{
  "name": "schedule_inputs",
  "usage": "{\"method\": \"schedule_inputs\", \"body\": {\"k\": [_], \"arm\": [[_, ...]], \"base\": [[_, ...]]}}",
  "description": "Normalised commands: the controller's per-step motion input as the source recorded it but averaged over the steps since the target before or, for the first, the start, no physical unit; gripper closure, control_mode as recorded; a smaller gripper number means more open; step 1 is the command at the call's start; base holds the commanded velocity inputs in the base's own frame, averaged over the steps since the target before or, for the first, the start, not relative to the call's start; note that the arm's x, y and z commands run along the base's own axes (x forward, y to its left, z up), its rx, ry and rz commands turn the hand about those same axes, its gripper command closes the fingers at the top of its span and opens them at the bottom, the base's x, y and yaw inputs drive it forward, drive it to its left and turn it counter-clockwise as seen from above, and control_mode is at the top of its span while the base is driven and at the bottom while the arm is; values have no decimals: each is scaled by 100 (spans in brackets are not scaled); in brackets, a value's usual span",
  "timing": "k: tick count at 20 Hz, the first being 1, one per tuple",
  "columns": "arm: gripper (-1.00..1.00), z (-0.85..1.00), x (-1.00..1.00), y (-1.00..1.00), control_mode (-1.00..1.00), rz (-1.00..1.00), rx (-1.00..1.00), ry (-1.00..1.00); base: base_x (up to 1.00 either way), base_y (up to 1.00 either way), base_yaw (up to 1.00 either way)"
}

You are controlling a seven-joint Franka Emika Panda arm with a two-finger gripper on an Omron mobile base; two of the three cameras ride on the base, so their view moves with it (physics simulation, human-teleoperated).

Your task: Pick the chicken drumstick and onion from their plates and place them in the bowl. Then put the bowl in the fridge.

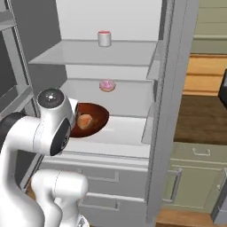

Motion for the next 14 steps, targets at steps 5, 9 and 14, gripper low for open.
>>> {"method": "schedule_inputs", "body": {"k": [5,9,14], "arm": [[100,0,0,0,100,0,0,0],[100,0,0,0,100,0,0,0],[100,0,0,0,100,0,0,0]], "base": [[34,-6,20],[46,-31,-2],[69,-18,-10]]}}
